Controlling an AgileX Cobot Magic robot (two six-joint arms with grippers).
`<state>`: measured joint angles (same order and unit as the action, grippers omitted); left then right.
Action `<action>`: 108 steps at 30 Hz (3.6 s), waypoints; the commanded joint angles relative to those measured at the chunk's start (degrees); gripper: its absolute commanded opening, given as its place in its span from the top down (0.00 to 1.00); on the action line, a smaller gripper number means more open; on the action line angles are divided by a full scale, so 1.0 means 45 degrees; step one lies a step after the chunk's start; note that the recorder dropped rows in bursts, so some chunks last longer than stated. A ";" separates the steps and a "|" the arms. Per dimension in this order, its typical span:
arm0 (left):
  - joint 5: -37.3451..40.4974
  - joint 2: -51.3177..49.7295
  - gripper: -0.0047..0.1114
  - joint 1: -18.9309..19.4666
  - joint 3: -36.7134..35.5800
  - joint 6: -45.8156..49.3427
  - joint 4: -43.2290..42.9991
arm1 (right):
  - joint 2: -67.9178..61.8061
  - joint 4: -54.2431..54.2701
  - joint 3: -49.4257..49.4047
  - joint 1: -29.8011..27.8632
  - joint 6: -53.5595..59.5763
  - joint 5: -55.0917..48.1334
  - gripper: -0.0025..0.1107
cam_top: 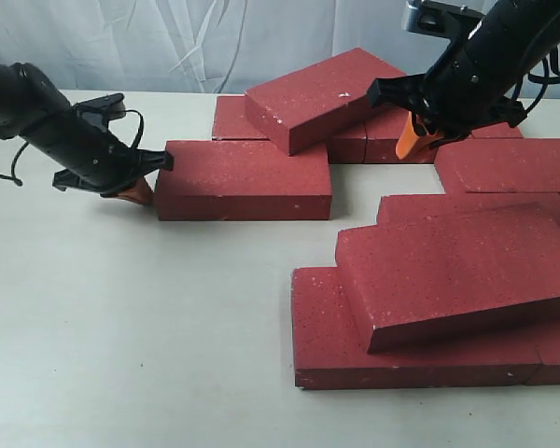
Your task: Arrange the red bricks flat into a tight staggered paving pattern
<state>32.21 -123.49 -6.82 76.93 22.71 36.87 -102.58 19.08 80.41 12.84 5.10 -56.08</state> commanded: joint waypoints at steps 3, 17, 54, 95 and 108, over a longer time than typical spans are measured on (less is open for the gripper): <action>0.0700 -0.0471 0.96 -0.0040 0.0044 0.3415 0.3287 | 0.0011 0.0062 -0.0074 -0.0054 0.0059 0.0070 0.98; 0.1714 -0.0471 0.96 -0.0667 0.0044 0.6462 0.6097 | 0.0011 0.0119 -0.0074 -0.0054 0.0083 0.0109 0.98; 0.0253 -0.0415 0.96 -0.0387 0.0044 0.8464 0.8103 | 0.0011 -0.0103 -0.0074 -0.0054 0.0138 0.0485 0.98; 0.0153 -0.0412 0.96 -0.0967 0.0044 0.7275 0.7408 | -0.5567 -0.2406 0.1754 -0.0181 -0.2194 0.7904 0.98; 0.0506 -0.0412 0.96 -0.0425 0.0044 0.6969 0.7408 | -0.5567 -0.1223 0.1754 -0.0157 -0.2194 0.8872 0.98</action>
<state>33.72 -125.34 -8.58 76.83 54.27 69.51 -127.75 12.78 87.97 12.27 -4.91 -20.06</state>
